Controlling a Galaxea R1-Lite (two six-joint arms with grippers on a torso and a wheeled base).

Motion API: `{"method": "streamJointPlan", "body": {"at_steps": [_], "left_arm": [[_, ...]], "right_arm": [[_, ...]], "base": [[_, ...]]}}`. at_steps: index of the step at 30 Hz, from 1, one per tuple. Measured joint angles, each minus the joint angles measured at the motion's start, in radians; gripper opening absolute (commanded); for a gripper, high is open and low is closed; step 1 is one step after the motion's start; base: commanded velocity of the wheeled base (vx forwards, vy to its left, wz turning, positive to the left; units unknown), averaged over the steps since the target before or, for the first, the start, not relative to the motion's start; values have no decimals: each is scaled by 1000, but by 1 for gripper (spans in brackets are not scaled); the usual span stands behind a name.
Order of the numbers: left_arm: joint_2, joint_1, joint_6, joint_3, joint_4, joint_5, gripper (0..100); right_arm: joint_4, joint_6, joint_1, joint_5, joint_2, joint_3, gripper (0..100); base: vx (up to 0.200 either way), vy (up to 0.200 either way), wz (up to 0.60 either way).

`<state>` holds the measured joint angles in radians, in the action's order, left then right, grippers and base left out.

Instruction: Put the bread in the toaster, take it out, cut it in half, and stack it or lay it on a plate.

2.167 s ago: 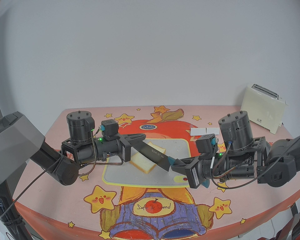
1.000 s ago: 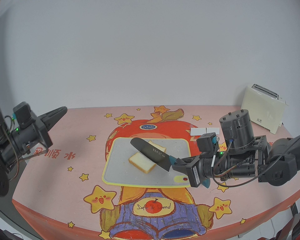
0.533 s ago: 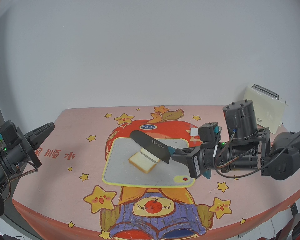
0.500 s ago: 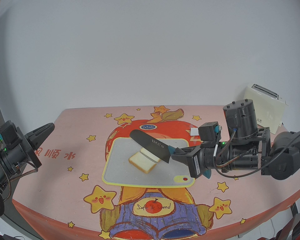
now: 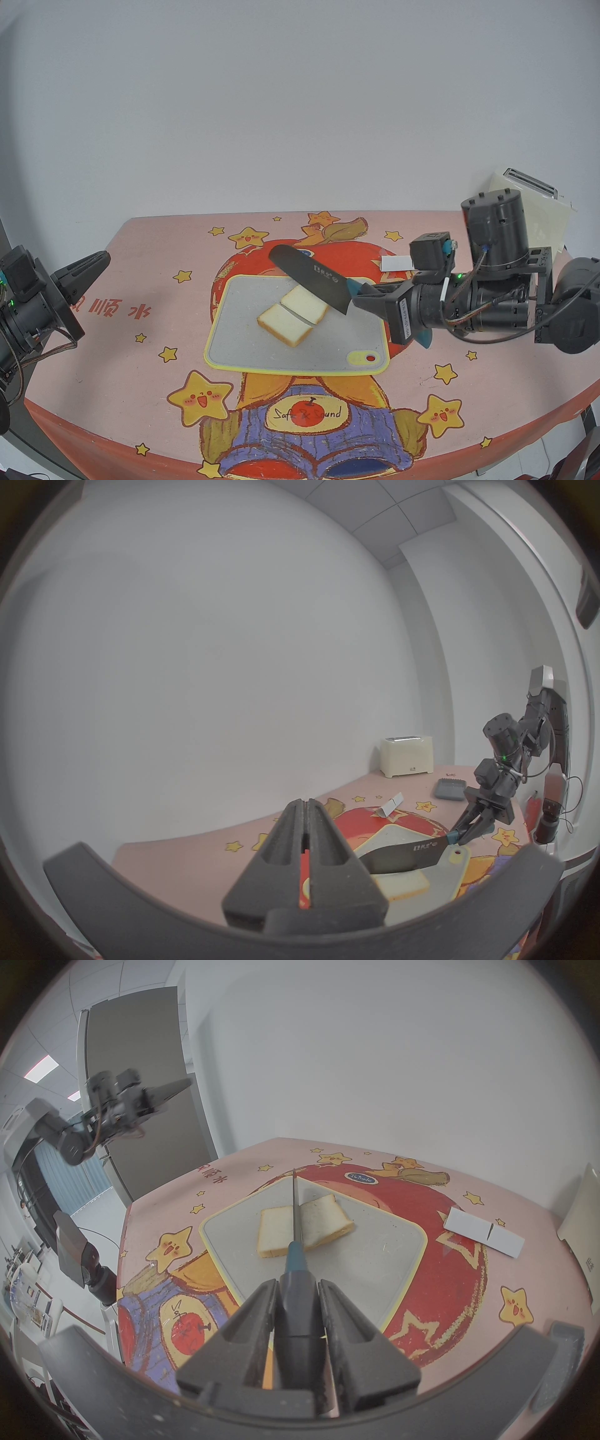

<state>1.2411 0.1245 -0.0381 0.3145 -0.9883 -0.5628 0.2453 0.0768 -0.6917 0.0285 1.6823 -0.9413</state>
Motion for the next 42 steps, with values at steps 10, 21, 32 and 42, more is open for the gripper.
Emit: {"method": "streamJointPlan", "body": {"at_steps": [10,21,32,42], "left_arm": [[0,1,0,-6,0,0,0],[0,0,0,-7,-1,4,0],[0,0,0,-8,-1,4,0],[0,0,0,-6,-1,5,0]], "right_arm": [[-11,48,78,-63,-131,64,0],[-11,76,158,-129,-228,84,0],[-7,132,152,-249,-229,86,0],[2,175,125,-354,-213,101,0]], "base": [[0,0,0],[0,0,0],[0,0,0],[0,0,0]]}}
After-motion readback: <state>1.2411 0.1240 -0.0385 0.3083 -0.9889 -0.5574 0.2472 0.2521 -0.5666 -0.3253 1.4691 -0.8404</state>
